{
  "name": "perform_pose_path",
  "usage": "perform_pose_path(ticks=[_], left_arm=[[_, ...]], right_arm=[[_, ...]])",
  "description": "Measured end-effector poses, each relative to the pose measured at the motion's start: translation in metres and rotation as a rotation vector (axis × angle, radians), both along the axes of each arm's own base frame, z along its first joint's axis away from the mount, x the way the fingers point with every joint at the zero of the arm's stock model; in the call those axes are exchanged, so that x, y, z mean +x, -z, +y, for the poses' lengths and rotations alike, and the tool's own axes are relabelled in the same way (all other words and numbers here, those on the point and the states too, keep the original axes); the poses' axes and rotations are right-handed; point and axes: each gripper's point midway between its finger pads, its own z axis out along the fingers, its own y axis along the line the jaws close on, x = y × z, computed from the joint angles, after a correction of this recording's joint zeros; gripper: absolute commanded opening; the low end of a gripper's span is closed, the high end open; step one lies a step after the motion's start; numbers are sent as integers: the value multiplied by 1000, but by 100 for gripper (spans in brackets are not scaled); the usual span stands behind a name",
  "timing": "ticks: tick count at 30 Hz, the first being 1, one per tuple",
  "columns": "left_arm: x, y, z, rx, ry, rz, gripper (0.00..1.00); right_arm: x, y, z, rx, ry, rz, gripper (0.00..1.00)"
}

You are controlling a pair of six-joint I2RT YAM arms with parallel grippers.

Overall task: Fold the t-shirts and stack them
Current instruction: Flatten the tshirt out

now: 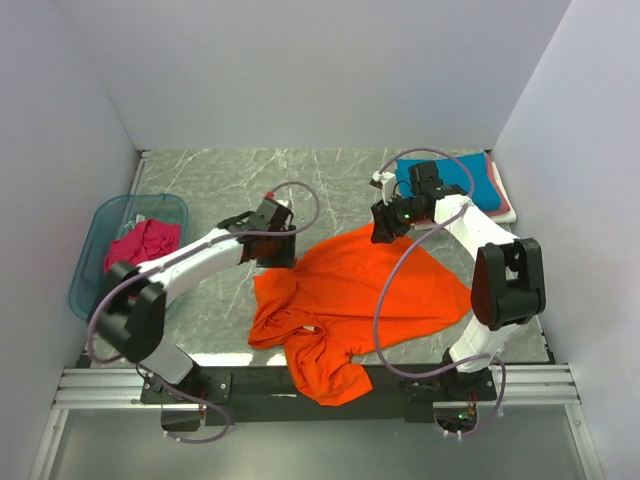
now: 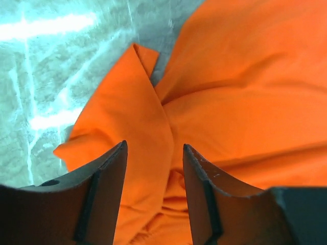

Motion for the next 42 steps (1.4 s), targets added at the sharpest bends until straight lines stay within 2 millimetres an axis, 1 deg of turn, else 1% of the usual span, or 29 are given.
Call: perform_pose_path(ticks=[3,4,5,6,7,8,9,10,11,17,20,21,22,23,25,26,28,29,31,32,35,37,39,42], left_arm=[[-1,20,-4,74,29,39,45],[-5,28,-7,105,50,52,42],[-8,35,-8,130,62,66,35],[-11,41,-8,156,69,79,31],[-15,46,-6,187,79,92,19],[-18,48,-4,207,80,99,12],[-20,50,-2,232,83,105,8],[-21,51,1,255,85,107,1],[-21,51,3,269,86,103,1],[-18,45,17,337,63,77,1],[-14,28,24,314,34,34,1],[-13,20,27,290,24,20,5],[-12,11,28,246,16,3,14],[-13,1,29,200,10,-16,34],[-13,-15,27,121,12,-42,49],[-14,-19,24,98,23,-51,50],[-18,-25,9,55,61,-60,51],[-21,-23,1,52,87,-49,52],[-25,-12,-14,72,131,-17,53],[-26,-4,-22,97,147,-4,54],[-27,22,-33,215,162,42,56],[-28,39,-33,319,152,63,55],[-29,52,-30,409,137,66,54],[-31,60,-20,522,111,59,50]], right_arm=[[0,2,-3,6,26,19,50],[0,2,-5,9,35,22,50],[1,1,-5,14,42,22,50],[2,1,-6,17,46,21,50],[3,0,-6,21,49,21,50],[3,0,-6,24,49,21,50],[3,0,-5,26,48,20,50],[3,-1,-5,29,50,21,50],[3,-1,-5,32,50,22,50],[-1,2,-5,46,47,37,49],[-1,0,-8,52,54,35,49],[-1,0,-9,54,57,33,49],[-1,-1,-10,55,60,32,49],[-1,-2,-11,57,61,31,49],[-1,-3,-11,63,61,29,50],[-1,-3,-11,65,61,29,50],[-1,-3,-10,69,58,31,49],[-1,-3,-10,70,57,31,50],[-1,-3,-10,71,57,31,50],[-2,-3,-10,71,57,32,50],[-2,-3,-12,77,60,35,50],[-2,-3,-14,82,64,40,50],[-2,-3,-15,89,69,41,50],[-1,-4,-18,94,76,42,50]])
